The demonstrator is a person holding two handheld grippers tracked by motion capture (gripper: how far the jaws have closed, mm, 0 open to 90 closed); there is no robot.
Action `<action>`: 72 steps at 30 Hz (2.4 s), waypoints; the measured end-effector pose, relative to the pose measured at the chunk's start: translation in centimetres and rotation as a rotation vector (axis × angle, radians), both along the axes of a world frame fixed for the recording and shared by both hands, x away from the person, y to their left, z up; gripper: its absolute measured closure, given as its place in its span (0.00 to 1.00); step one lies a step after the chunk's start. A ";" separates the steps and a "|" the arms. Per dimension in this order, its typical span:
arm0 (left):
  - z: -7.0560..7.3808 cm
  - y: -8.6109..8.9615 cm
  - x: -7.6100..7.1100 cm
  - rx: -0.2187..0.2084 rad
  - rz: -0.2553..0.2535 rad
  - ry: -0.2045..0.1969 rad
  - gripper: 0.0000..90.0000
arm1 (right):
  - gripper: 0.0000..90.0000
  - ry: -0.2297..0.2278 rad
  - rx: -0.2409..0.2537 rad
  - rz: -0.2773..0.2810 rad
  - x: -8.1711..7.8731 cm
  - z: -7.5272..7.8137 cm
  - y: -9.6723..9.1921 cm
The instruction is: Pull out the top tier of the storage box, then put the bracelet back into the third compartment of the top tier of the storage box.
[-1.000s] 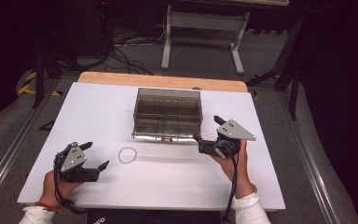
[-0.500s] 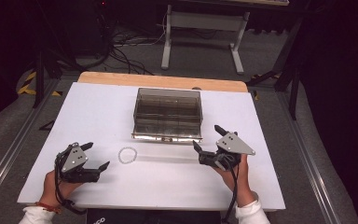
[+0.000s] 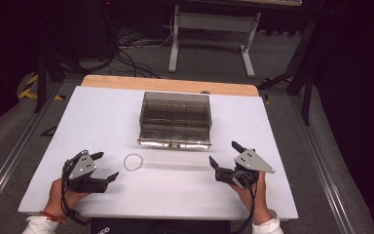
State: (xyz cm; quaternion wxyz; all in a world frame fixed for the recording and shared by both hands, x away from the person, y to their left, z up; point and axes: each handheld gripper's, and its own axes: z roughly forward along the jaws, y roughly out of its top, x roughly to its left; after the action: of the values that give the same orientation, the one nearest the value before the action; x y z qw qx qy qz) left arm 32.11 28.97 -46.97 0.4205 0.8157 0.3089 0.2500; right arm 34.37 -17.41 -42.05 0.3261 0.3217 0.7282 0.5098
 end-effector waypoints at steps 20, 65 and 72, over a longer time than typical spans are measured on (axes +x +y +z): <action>-0.3 -5.1 4.1 0.048 -0.206 0.189 0.48 | 0.15 0.071 -0.015 0.035 -1.2 -3.4 -0.5; 1.9 -3.8 0.7 0.047 -0.191 -0.015 0.94 | 0.14 0.016 -0.063 0.039 -1.0 -3.4 -0.1; 2.4 -3.6 0.4 0.028 -0.189 -0.022 0.94 | 0.16 -0.012 -0.061 0.045 -1.4 -3.2 0.0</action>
State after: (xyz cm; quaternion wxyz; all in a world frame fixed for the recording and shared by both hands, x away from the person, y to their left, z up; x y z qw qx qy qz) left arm 32.52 25.32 -44.55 0.4342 0.8440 0.2226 0.2226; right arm 32.99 -17.41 -45.24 0.3286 0.2917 0.7487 0.4964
